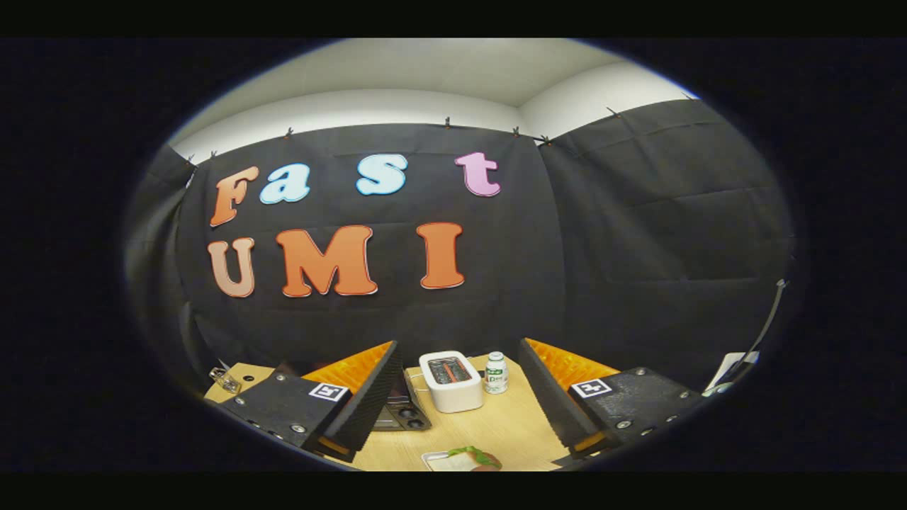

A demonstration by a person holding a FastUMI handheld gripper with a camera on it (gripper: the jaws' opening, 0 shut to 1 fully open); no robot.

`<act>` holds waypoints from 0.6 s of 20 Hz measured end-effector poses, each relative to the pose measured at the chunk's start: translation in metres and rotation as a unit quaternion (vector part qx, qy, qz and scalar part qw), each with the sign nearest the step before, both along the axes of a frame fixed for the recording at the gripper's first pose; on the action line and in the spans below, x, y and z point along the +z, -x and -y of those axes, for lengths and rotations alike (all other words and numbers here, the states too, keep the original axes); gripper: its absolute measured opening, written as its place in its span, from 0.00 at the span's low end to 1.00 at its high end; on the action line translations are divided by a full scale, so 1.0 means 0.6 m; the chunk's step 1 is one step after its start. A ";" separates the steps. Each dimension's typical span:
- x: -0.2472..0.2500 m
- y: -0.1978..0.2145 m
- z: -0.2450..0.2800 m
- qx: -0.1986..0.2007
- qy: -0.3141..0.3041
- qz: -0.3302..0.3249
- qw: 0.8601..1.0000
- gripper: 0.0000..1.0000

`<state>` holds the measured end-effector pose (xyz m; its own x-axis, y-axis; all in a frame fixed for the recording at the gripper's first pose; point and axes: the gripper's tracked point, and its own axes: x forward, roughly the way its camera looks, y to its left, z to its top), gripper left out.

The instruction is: Open the toaster oven, put the food inside, and close the toaster oven door.

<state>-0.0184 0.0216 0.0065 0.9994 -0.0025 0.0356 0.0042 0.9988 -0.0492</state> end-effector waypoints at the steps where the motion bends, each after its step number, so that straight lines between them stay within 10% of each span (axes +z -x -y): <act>1: -0.003 -0.003 -0.003 0.003 -0.002 -0.001 1.000 0.98; 12: -0.218 -0.107 -0.287 0.119 0.015 -0.092 0.989 0.99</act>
<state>0.0459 0.1940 -0.1245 0.9613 0.2315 -0.1494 -0.2421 0.9686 -0.0573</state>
